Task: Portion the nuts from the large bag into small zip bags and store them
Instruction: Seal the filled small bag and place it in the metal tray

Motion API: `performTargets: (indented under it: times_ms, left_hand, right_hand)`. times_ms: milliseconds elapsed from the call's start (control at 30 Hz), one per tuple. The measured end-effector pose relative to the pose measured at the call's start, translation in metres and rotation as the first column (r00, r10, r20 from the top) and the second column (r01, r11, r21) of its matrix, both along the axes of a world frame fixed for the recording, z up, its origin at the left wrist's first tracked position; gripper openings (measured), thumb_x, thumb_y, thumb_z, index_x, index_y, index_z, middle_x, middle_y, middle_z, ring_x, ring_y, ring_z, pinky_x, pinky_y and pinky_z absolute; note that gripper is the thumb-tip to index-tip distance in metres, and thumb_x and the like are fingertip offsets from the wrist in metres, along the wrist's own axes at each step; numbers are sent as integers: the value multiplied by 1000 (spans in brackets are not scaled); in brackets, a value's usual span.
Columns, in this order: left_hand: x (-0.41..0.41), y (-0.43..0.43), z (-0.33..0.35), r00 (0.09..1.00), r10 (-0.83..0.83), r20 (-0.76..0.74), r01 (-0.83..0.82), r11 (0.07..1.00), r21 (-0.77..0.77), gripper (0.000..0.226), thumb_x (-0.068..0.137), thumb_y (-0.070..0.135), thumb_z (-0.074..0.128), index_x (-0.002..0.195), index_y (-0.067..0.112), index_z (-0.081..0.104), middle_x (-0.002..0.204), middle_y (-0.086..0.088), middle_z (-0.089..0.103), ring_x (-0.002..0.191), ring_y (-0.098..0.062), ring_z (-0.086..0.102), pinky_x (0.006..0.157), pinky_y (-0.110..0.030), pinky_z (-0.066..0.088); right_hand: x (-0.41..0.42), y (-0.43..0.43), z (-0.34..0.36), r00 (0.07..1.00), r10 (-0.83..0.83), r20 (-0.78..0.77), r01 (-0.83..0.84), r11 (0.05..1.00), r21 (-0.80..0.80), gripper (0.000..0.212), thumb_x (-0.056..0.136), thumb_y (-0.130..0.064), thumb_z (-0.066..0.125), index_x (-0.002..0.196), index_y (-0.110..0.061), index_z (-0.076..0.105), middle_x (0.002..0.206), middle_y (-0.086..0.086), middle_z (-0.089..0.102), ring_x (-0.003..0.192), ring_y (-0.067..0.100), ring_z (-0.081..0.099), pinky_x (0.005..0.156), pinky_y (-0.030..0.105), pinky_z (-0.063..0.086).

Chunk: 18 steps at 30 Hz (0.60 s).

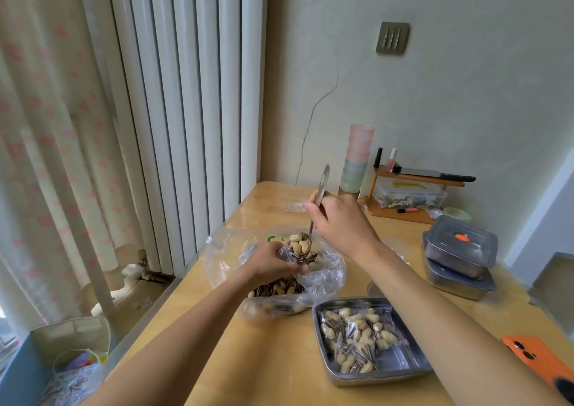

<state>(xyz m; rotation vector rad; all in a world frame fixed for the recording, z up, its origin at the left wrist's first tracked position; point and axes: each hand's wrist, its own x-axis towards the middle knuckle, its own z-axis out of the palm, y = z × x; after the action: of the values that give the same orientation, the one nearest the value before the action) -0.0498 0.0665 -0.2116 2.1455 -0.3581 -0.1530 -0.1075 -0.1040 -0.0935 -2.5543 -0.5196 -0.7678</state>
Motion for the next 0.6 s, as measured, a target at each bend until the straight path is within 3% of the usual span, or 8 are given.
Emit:
performTargets:
  times_ms: [200, 300, 467, 600]
  left_hand:
    - [-5, 1, 0, 1000, -2, 12, 3, 998, -59, 44, 71, 40, 94, 77, 21, 55, 65, 9, 56, 59, -7, 51, 52, -19, 37]
    - [-3, 0, -3, 1000, -25, -6, 24, 997, -77, 52, 67, 50, 94, 79, 16, 57, 65, 4, 55, 62, -14, 50, 57, -27, 36]
    - [-5, 0, 0, 999, -28, -30, 26, 997, -69, 49, 70, 46, 93, 84, 19, 55, 57, 7, 57, 51, -10, 51, 48, -24, 40]
    - [-5, -1, 4, 999, -31, -31, 33, 998, 54, 55, 68, 53, 91, 61, 20, 48, 38, 10, 50, 35, -3, 45, 41, -16, 33]
  right_hand:
    - [1, 3, -4, 1000, -16, 15, 15, 998, 66, 26, 105, -33, 54, 91, -15, 67, 68, 2, 67, 67, 23, 66, 67, 43, 56]
    - [1, 2, 1, 997, 20, -78, -16, 998, 60, 25, 106, -32, 54, 92, -15, 65, 71, 2, 69, 73, 24, 68, 75, 44, 55]
    - [0, 0, 7, 990, 80, -112, -80, 997, -2, 29, 108, -32, 50, 88, -15, 63, 71, 3, 67, 74, 23, 68, 76, 46, 54]
    - [1, -1, 6, 992, 100, -79, -101, 995, -8, 25, 108, -30, 49, 87, -21, 58, 73, 1, 66, 74, 24, 67, 74, 46, 54]
